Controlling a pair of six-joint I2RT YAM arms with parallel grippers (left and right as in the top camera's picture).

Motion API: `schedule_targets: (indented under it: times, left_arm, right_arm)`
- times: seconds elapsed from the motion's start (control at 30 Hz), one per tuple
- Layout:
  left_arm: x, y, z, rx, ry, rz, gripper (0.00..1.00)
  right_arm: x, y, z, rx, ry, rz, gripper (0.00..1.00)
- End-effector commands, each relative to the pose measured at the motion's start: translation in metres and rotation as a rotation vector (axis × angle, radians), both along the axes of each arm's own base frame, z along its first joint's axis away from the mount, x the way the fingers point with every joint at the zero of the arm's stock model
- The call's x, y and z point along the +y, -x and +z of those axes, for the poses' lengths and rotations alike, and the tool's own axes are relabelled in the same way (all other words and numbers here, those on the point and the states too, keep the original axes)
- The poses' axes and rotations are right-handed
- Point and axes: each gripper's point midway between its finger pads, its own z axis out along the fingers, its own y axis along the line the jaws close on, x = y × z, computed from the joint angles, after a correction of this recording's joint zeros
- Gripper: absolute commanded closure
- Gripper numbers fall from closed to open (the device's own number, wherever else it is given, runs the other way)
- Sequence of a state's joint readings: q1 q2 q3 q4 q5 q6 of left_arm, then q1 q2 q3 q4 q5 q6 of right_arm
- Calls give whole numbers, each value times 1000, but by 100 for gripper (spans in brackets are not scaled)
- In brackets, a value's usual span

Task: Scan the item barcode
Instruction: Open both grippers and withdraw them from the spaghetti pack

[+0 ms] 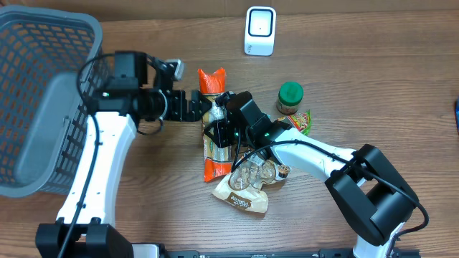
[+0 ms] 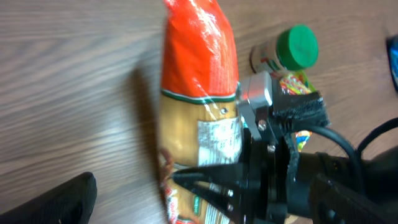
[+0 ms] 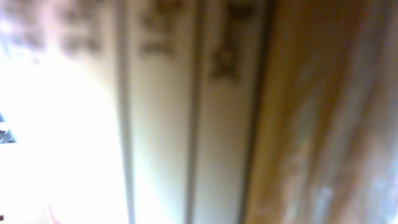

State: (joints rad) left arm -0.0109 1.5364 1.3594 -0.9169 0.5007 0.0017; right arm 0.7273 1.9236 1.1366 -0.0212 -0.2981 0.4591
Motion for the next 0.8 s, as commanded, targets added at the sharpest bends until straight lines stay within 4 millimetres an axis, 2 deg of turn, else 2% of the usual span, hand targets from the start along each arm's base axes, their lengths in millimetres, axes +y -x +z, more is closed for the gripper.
schedule_targets:
  times: [0.0, 0.07, 0.1, 0.13, 0.17, 0.2, 0.23, 0.27, 0.5, 0.67, 0.77]
  left_arm:
    - [21, -4, 33, -72, -83, 63, 0]
    - [31, 1, 38, -67, -136, 92, 0]
    - [35, 3, 39, -65, -157, 104, 0]
    - [37, 6, 41, -67, -166, 109, 0]
    - [37, 8, 43, -70, -169, 106, 0]
    - [37, 9, 44, -74, -169, 103, 0]
    - [37, 10, 46, -78, -170, 104, 0]
    - [37, 10, 47, -80, -169, 104, 0]
    - [37, 12, 46, -75, -171, 104, 0]
    - [38, 16, 43, -55, -177, 102, 0]
    - [40, 18, 41, -42, -188, 106, 0]
  right_arm:
    - [6, -9, 17, -58, -26, 4, 92]
    - [6, -9, 17, -58, -27, 5, 90]
    - [6, -9, 17, -58, -27, 5, 85]
    - [6, -9, 17, -58, -26, 5, 69]
    - [6, -9, 17, -58, -26, 5, 36]
    - [6, -9, 17, -58, -26, 5, 18]
    - [7, -9, 17, -58, -26, 5, 4]
    - [6, -9, 17, -58, -26, 5, 0]
    - [7, -9, 23, -66, -34, 5, 0]
    - [-1, -13, 51, -107, -56, -15, 0]
    - [-22, -21, 68, -129, -25, -82, 0]
